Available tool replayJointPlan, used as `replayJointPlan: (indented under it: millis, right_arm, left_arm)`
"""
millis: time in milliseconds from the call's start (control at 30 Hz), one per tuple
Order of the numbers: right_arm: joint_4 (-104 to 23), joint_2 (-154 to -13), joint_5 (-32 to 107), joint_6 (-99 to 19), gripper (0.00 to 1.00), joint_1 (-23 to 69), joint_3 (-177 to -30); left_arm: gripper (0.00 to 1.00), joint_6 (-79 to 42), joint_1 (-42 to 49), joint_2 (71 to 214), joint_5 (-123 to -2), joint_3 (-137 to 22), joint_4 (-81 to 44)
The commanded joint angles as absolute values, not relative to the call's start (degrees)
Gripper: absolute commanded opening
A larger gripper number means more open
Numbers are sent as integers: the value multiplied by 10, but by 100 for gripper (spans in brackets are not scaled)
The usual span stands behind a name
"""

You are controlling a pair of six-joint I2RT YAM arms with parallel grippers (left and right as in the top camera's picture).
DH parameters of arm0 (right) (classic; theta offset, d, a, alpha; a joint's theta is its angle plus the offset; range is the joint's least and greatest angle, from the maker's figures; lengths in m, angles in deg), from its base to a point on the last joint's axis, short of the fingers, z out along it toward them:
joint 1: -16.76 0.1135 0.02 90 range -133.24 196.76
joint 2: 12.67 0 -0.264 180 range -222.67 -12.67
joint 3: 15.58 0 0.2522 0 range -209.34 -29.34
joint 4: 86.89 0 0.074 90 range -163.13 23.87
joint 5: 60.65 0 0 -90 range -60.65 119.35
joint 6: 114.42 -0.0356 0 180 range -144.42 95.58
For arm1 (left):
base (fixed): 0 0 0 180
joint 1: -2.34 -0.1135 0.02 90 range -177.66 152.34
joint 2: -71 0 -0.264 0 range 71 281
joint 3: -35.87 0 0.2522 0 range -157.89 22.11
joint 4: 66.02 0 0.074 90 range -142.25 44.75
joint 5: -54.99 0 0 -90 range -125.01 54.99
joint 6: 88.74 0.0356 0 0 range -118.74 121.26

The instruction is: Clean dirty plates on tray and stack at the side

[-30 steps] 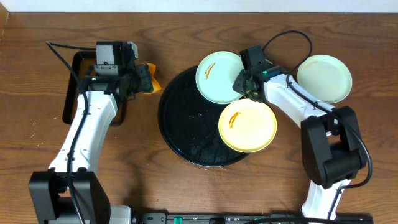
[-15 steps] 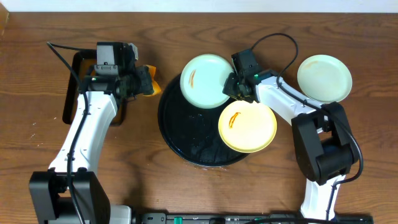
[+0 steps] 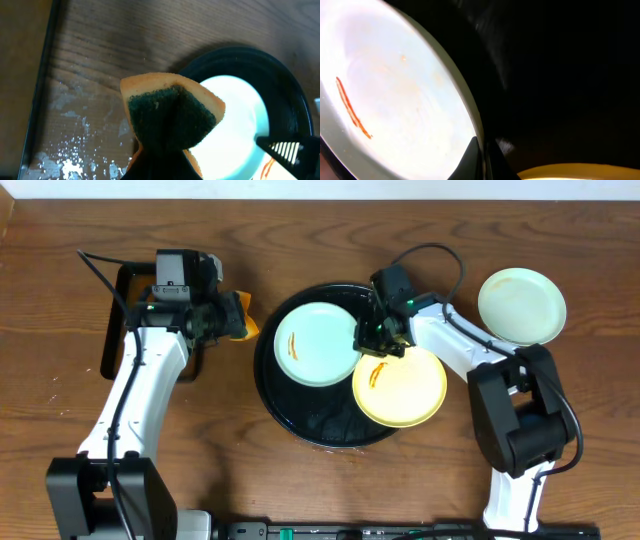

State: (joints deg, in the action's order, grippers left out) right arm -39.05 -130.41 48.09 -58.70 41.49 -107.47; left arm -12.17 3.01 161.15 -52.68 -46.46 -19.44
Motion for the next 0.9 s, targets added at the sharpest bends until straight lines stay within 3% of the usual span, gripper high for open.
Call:
replayJointPlan:
  millis: [0,467,867]
  right_arm:
    - [-382,-1307,501,-564,1,442,-1080]
    - [-388,-1307,371,-572,1,488,-1080]
    - [-394,-1307,359,-595,1,492,-1080]
  left_arm:
    - [7,-114,37,1587,-526,-463,-181]
    - [8,-132,97,1591,-523,-462,-108]
    - [7,-362,166,1655,-523,-398,-188]
